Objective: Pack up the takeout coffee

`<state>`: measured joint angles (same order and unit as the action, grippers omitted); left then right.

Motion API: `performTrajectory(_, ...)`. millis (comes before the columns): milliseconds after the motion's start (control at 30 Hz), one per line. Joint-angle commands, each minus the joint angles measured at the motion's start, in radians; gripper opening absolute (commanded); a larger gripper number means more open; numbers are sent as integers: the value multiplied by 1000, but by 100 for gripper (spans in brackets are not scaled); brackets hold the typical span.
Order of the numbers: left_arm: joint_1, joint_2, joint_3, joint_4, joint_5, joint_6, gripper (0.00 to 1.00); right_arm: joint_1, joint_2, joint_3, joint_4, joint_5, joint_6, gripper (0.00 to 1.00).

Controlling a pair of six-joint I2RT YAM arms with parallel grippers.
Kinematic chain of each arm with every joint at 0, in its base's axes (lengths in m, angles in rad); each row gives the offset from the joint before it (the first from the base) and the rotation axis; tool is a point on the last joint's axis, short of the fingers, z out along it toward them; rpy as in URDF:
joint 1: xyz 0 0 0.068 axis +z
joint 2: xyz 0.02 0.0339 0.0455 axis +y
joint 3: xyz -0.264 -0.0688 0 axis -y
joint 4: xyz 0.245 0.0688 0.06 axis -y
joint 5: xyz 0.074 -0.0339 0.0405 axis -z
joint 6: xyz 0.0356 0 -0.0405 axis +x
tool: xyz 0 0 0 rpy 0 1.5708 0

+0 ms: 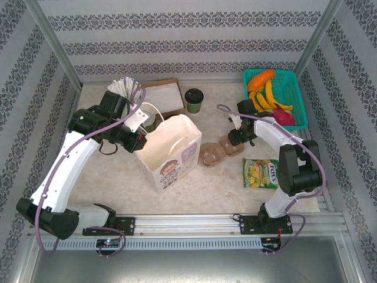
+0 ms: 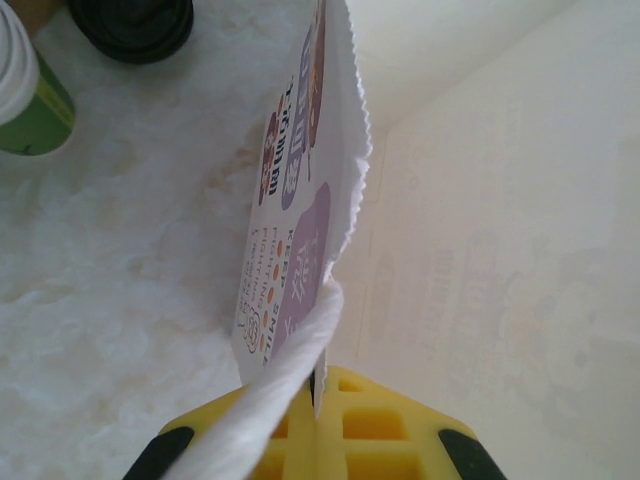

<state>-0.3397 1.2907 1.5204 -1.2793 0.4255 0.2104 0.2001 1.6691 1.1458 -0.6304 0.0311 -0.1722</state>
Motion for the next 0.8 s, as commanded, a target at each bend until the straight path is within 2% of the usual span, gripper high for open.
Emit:
performTrajectory(0,-13,26,17,16,34,26,0,32,-72,15,-17,98,100,65)
performTrajectory(133,-12,24,0,60,35,36,13,71,-120,-27,-59,-76,194,67)
performTrajectory(233,-12,30,8,83,-26,29,20,102,-119,-67,-45,-273,232,68)
performTrajectory(267,-13,34,17,84,-36,27,22,114,-114,-79,-33,-290,228,68)
performTrajectory(400,-11,-4,12,114,-4,28,44,136,-28,-55,-45,-209,207,69)
performTrajectory(567,-1,-93,-41,180,-16,12,54,170,60,-26,-46,-147,145,69)
performTrajectory(767,16,-206,-120,290,-71,-61,81,178,109,-11,-34,-142,144,65)
